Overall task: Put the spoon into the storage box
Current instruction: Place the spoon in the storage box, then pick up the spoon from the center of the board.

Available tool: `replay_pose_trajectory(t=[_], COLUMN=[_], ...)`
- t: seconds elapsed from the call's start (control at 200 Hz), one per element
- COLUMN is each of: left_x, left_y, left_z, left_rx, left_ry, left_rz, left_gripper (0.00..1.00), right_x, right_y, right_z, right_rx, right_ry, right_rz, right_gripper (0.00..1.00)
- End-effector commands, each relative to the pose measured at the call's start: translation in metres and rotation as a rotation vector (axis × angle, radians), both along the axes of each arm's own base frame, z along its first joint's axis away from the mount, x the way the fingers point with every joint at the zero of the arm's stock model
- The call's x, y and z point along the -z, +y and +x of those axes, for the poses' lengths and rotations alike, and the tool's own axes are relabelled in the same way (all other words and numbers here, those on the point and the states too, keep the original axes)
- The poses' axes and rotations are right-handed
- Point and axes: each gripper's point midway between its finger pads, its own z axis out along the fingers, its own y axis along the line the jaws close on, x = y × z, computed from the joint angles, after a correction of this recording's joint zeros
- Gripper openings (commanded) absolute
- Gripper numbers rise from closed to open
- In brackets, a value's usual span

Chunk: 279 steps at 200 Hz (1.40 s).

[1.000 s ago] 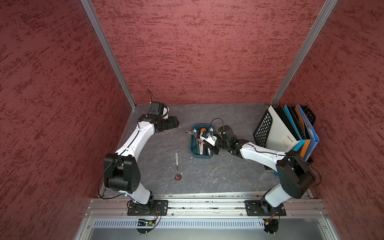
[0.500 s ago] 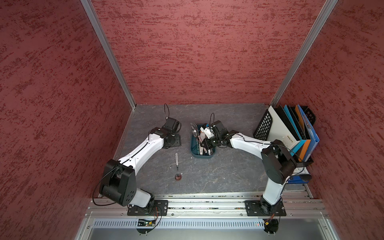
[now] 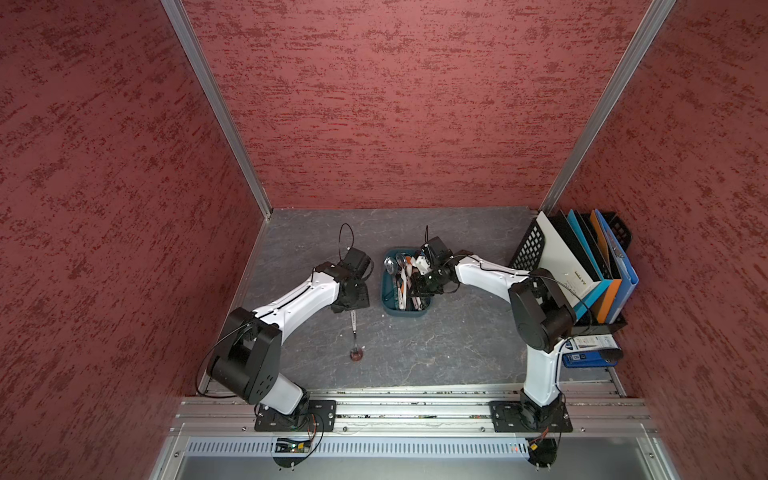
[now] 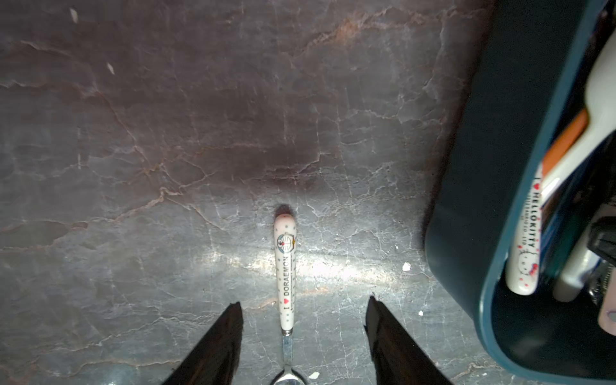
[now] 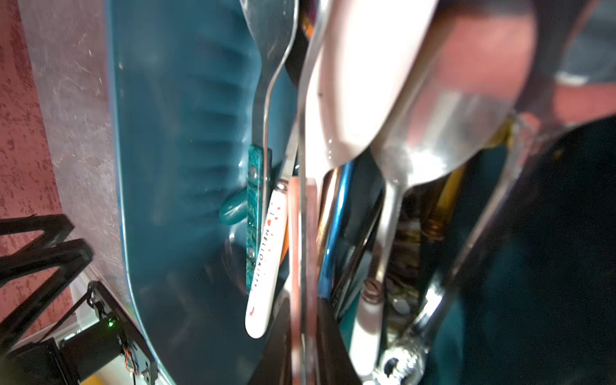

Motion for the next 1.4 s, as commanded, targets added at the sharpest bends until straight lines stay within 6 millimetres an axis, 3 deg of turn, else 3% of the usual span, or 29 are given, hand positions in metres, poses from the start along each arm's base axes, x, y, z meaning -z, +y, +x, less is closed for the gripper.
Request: replay_pose_trajectory(t=[0.0, 0.1, 0.286, 0.616, 0.857, 1.037, 1.247, 1.393], left_x=[0.010, 0.016, 0.025, 0.052, 0.071, 0.082, 0.075, 0.054], left_y=[-0.003, -0.002, 0.001, 0.002, 0.003, 0.004, 0.003, 0.003], left_z=[-0.007, -0.010, -0.014, -0.009, -0.008, -0.011, -0.008, 0.003], left_rx=[-0.020, -0.023, -0.030, -0.032, -0.016, -0.013, 0.005, -0.048], left_ry=[0.042, 0.065, 0.094, 0.130, 0.157, 0.184, 0.173, 0.152], left_rz=[-0.010, -0.002, 0.016, 0.027, 0.040, 0.044, 0.031, -0.044], left_gripper=[0.61, 0.60, 0.59, 0.54, 0.39, 0.17, 0.00, 0.00], right_x=[-0.001, -0.001, -0.010, -0.046, -0.064, -0.070, -0.075, -0.082], right_y=[-0.005, -0.007, -0.011, -0.017, -0.023, -0.027, -0.023, -0.015], right_z=[-0.005, -0.004, 0.002, 0.021, 0.033, 0.038, 0.040, 0.039], right_rx=[0.012, 0.014, 0.013, -0.001, -0.033, -0.039, -0.075, -0.124], right_ry=[0.052, 0.046, 0.003, -0.144, -0.263, -0.302, -0.336, -0.385], right_rz=[-0.016, -0.026, -0.049, -0.081, -0.118, -0.124, -0.108, -0.056], right_gripper=[0.21, 0.35, 0.46, 0.48, 0.47, 0.46, 0.46, 0.46])
